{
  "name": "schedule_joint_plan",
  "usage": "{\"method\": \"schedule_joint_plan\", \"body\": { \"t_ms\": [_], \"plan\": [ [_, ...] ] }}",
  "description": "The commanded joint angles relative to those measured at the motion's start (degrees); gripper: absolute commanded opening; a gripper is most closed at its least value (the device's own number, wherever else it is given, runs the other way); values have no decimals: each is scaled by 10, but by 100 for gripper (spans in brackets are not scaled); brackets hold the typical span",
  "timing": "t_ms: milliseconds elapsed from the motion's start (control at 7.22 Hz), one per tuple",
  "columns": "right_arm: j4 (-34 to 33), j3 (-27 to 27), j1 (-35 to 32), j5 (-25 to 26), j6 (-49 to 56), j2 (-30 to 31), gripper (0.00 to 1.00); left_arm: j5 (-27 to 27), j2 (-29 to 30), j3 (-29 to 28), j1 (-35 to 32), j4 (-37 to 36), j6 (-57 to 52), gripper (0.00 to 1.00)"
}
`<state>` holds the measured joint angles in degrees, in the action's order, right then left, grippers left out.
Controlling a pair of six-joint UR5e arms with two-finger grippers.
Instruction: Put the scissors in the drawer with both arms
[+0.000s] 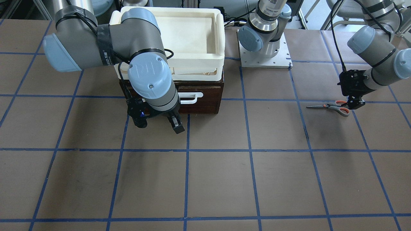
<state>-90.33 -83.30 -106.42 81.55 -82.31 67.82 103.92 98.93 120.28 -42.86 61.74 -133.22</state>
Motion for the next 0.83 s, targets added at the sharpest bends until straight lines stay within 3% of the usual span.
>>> {"method": "schedule_joint_plan", "body": {
  "t_ms": [0, 139, 693],
  "plan": [
    [15, -2, 0, 1, -3, -6, 100, -5, 19, 45, 15, -81, -24, 100],
    [25, -2, 0, 1, -3, -7, 100, -5, 19, 76, 14, -145, -27, 100],
    [41, -2, 0, 0, -15, -20, 100, -61, 8, 94, 37, -177, -97, 100]
  ]
}}
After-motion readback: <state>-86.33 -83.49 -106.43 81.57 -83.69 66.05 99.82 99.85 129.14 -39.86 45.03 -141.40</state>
